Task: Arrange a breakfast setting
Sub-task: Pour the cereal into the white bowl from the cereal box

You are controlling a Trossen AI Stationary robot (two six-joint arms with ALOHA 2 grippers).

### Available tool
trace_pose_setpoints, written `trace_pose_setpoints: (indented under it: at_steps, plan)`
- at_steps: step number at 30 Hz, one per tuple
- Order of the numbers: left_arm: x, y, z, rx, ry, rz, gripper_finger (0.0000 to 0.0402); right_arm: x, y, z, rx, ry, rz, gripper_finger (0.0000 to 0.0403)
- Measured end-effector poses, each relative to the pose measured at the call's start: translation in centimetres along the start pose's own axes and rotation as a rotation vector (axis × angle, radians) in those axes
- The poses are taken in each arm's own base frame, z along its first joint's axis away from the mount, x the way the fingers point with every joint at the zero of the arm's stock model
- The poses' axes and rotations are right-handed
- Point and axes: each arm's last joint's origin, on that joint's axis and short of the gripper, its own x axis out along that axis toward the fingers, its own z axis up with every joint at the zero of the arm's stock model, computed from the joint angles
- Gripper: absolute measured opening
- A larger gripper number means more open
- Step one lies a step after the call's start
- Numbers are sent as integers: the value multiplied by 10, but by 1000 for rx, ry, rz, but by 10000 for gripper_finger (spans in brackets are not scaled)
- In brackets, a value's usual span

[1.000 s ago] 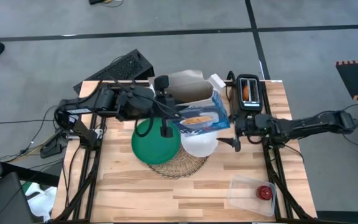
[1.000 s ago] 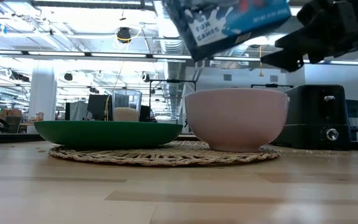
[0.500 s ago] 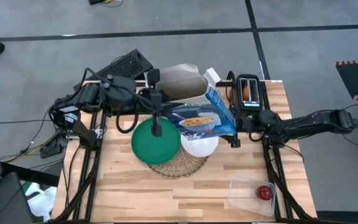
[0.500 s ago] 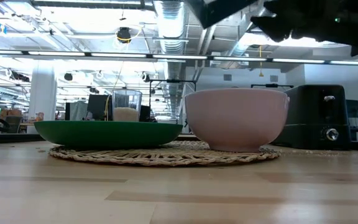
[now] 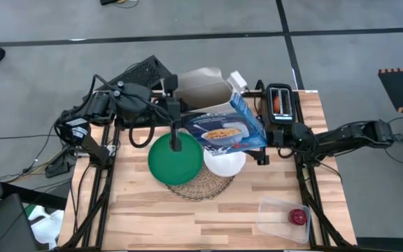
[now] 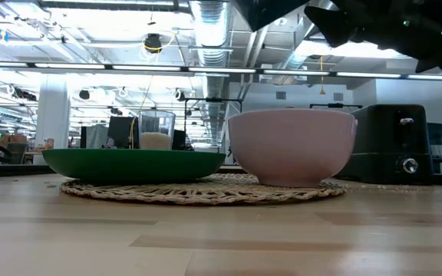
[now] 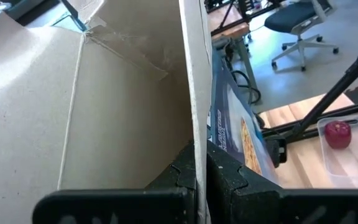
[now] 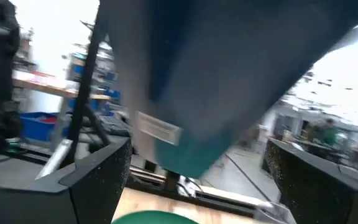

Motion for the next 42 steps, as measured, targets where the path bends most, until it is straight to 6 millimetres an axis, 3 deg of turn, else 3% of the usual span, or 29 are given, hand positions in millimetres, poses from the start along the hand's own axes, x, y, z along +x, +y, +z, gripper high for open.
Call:
trace_pose_setpoints:
  at_steps: [6,27,37,42]
  plan:
    - [4,-1,-1,0,6,10,0,2,-1,4,60,-89,21,399]
    - [14,-2,-2,54,58,139,0,10,11,-5,204,-128,61,399]
    - [14,-1,-2,45,49,138,0,9,7,-2,351,-166,-58,399]
    - [19,-5,-2,41,41,105,0,9,3,-2,331,-168,-180,399]
